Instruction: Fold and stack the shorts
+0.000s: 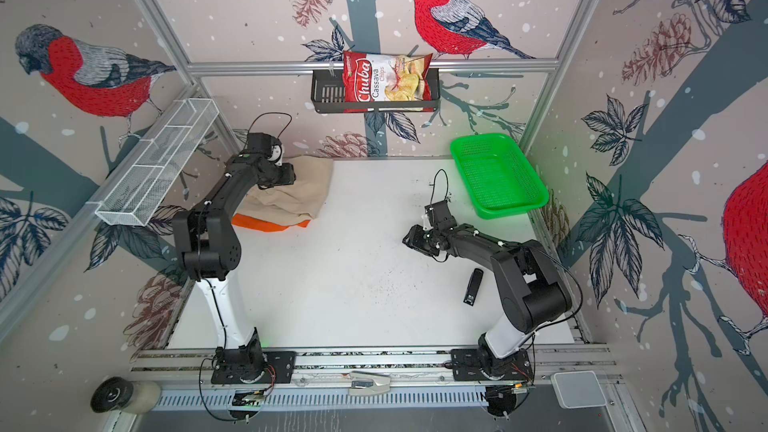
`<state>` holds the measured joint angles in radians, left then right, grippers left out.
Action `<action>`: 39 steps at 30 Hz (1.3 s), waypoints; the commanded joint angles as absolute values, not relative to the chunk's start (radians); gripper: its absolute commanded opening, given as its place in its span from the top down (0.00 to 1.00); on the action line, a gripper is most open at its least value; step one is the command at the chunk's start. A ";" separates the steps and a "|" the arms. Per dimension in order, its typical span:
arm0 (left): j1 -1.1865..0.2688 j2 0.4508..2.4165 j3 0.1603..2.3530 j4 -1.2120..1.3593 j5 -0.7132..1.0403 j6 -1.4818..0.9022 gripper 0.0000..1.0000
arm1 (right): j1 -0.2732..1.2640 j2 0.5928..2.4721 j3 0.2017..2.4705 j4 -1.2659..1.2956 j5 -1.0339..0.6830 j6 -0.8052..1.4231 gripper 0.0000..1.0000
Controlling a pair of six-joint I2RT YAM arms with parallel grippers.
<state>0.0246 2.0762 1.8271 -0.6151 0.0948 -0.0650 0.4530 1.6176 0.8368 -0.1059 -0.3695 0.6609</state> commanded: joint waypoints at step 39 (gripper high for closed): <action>-0.018 1.228 0.547 0.595 -0.041 -0.095 0.02 | 0.070 1.257 0.680 0.209 -0.058 0.281 0.01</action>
<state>-0.0124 1.2789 0.6727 0.2276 0.0078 -0.1139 0.1162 1.2778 0.7322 0.0444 -0.0940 0.4175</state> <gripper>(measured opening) 0.985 0.996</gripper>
